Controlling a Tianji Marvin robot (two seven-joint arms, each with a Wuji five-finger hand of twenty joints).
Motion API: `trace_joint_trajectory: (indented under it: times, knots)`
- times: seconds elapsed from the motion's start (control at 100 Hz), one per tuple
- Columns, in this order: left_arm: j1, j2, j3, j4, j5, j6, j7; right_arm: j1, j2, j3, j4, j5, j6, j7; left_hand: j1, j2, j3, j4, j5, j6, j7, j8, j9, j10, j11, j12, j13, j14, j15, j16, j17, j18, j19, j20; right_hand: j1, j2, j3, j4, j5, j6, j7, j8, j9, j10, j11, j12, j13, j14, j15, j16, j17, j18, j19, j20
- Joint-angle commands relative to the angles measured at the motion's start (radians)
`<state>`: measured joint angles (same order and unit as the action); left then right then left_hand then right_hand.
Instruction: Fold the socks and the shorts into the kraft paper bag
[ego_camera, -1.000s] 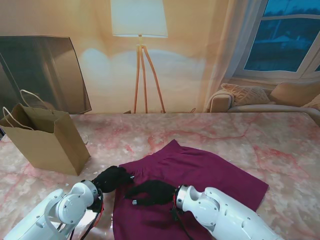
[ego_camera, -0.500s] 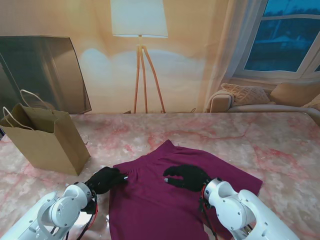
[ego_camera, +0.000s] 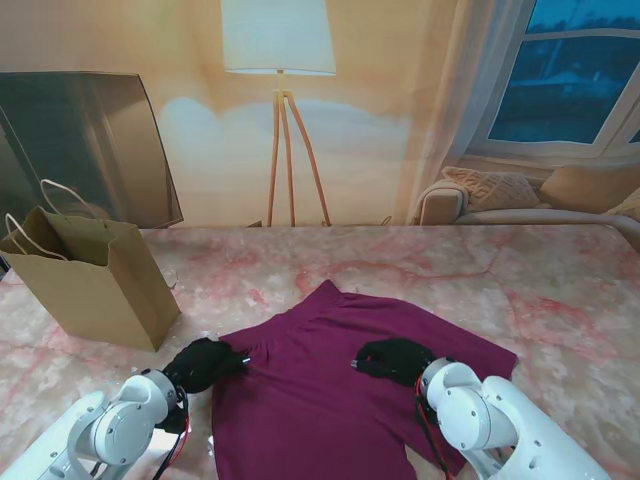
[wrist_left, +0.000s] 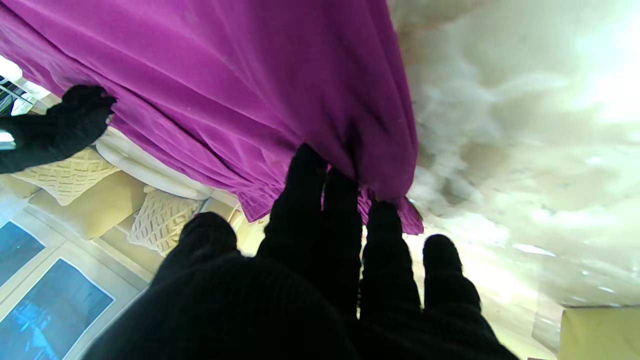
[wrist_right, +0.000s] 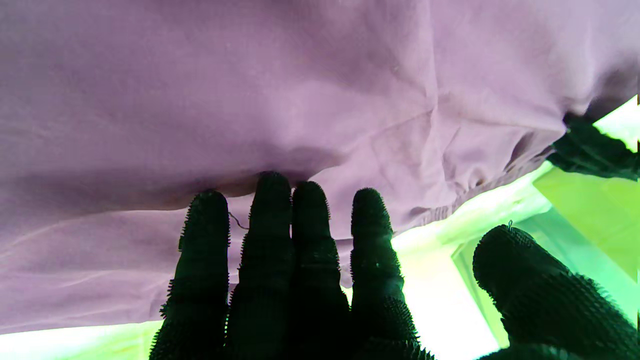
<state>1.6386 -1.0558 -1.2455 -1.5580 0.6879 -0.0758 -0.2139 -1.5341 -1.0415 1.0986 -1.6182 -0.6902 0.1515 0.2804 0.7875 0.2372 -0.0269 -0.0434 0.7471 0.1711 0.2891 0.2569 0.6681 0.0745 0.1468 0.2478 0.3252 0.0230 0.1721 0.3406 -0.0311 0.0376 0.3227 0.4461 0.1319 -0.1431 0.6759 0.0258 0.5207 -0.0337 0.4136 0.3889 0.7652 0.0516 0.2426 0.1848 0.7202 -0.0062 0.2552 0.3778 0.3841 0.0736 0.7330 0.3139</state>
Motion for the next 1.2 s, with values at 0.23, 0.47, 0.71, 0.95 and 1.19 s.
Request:
trace_joint_trajectory:
  times: [0.23,0.47,0.71,0.95,1.19]
  knots:
    - [0.088,0.013,-0.041,-0.041,0.029,0.004,-0.011,0.208,-0.019,-0.156,0.195,0.091,0.016,-0.001,0.029,0.063,-0.026,-0.030,0.029,0.024,0.032,-0.014,0.088,0.154,0.052,0.008,0.092,0.172,0.123,0.070,-0.011,0.046,0.108,0.007,-0.005,0.021,-0.021,-0.040,-0.031,0.018,-0.031,-0.009,-0.029,0.036,-0.042,-0.026,-0.065,0.099,-0.082,-0.047,-0.052,-0.002,0.014,-0.001]
    - [0.149,0.014,-0.076,-0.093,0.043,-0.007,-0.019,0.399,-0.061,-0.317,0.361,0.182,-0.018,-0.059,0.000,0.066,-0.022,-0.021,0.026,0.021,0.031,-0.015,0.108,0.154,0.051,0.019,0.105,0.183,0.127,0.081,-0.015,0.071,0.162,0.016,-0.020,0.020,-0.015,-0.037,-0.056,0.014,-0.037,-0.007,-0.059,0.032,-0.053,-0.030,-0.095,0.087,-0.090,-0.059,-0.070,-0.012,-0.006,-0.016]
    - [0.239,0.020,-0.131,-0.168,0.068,-0.039,-0.048,0.551,-0.105,-0.461,0.514,0.262,-0.106,-0.073,-0.015,0.070,-0.016,-0.015,0.100,0.006,0.084,0.005,0.206,0.158,0.076,0.046,0.184,0.207,0.169,0.110,-0.002,0.108,0.251,0.038,-0.031,0.021,-0.012,-0.036,-0.091,-0.006,-0.042,-0.005,-0.108,0.011,-0.071,-0.037,-0.148,0.065,-0.109,-0.073,-0.107,-0.032,-0.042,-0.031]
    - [0.338,0.031,-0.186,-0.281,0.069,-0.065,-0.138,0.642,-0.160,-0.569,0.641,0.321,-0.230,-0.114,-0.030,0.087,-0.016,-0.011,0.171,-0.014,0.148,0.022,0.299,0.161,0.096,0.067,0.250,0.226,0.219,0.143,0.026,0.137,0.326,0.053,-0.034,0.018,-0.008,-0.033,-0.104,-0.023,-0.035,0.002,-0.136,-0.011,-0.072,-0.037,-0.179,0.045,-0.120,-0.081,-0.119,-0.045,-0.072,-0.037]
    - [0.411,0.037,-0.230,-0.355,0.065,-0.092,-0.192,0.693,-0.216,-0.644,0.733,0.337,-0.345,-0.177,-0.043,0.094,-0.015,-0.006,0.162,-0.019,0.164,0.024,0.305,0.159,0.092,0.075,0.256,0.227,0.227,0.151,0.036,0.139,0.349,0.052,-0.036,0.008,0.011,-0.030,-0.116,-0.055,-0.023,0.012,-0.161,-0.051,-0.045,-0.023,-0.198,0.016,-0.126,-0.086,-0.128,-0.052,-0.096,-0.033]
